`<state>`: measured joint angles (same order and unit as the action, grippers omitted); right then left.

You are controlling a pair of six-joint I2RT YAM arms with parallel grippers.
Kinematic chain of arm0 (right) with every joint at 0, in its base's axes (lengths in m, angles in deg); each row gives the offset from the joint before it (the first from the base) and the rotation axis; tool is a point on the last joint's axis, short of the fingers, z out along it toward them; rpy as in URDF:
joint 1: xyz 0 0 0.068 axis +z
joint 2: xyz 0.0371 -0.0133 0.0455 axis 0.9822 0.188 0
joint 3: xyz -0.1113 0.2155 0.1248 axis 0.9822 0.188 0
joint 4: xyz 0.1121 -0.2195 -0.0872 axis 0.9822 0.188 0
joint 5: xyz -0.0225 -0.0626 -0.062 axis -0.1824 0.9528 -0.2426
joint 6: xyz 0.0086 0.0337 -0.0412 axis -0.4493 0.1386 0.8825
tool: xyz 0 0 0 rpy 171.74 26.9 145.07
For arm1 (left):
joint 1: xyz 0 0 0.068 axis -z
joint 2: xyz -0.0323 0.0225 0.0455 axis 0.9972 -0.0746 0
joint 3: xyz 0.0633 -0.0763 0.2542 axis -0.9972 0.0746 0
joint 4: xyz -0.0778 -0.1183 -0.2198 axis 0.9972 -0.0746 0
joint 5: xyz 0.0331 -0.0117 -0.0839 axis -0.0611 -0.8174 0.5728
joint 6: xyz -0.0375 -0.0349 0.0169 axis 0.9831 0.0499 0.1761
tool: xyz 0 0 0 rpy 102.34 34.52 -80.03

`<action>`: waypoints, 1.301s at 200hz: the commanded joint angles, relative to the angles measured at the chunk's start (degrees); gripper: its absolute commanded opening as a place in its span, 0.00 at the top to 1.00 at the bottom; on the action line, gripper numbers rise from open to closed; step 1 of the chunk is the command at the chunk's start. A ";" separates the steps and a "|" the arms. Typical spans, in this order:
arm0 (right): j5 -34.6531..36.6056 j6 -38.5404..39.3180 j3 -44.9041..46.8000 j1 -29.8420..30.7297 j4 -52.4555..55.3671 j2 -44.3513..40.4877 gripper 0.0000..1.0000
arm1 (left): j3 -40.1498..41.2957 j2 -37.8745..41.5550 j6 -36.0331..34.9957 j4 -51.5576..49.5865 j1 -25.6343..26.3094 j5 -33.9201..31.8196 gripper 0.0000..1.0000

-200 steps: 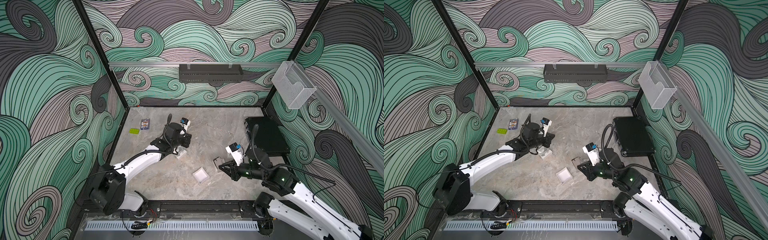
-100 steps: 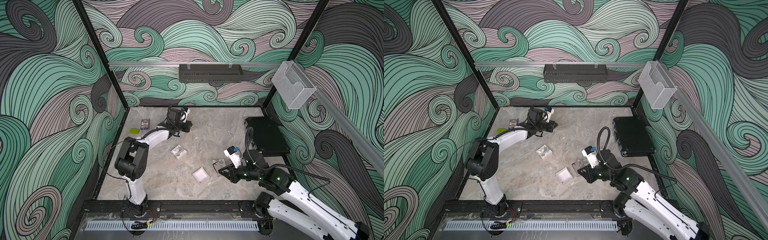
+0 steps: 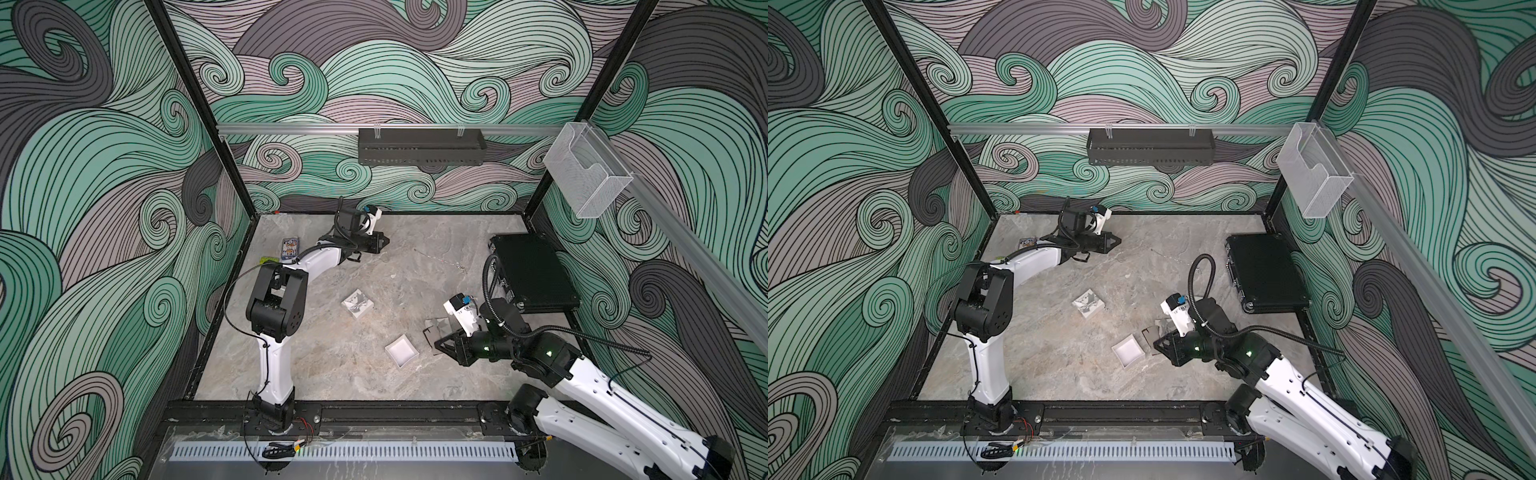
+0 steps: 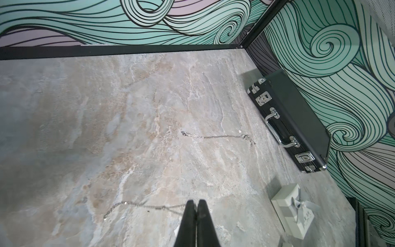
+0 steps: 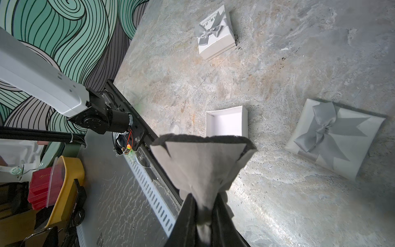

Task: Take the necklace out of the lift-off lid jewelry box
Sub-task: Place the necklace at the center of the board.

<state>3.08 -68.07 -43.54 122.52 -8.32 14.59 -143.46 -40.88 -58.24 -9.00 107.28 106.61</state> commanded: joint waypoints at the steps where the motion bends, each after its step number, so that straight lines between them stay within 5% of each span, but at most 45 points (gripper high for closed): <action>1: -0.37 -1.01 0.58 -0.37 -0.23 0.01 0.83 | -1.58 -1.88 -0.78 0.42 2.56 1.41 1.00; 103: 1.40 -1.71 0.32 -0.29 2.38 0.74 0.83 | 1.01 -7.99 4.09 5.11 9.11 2.52 0.96; 141: 1.85 -1.72 0.07 -0.30 2.80 2.18 0.83 | 4.11 -7.09 5.61 7.83 9.74 4.91 0.69; 196: 3.22 -1.75 0.06 0.32 2.52 3.50 0.84 | 9.09 1.02 5.14 6.24 10.08 6.41 0.57; 260: 12.80 -0.29 -3.72 6.98 4.08 14.44 0.84 | 25.57 22.02 6.06 -0.04 8.63 -8.35 0.51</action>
<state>10.32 -69.10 -44.26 126.54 -5.06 24.82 -123.72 -26.35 -52.95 -6.31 116.77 104.88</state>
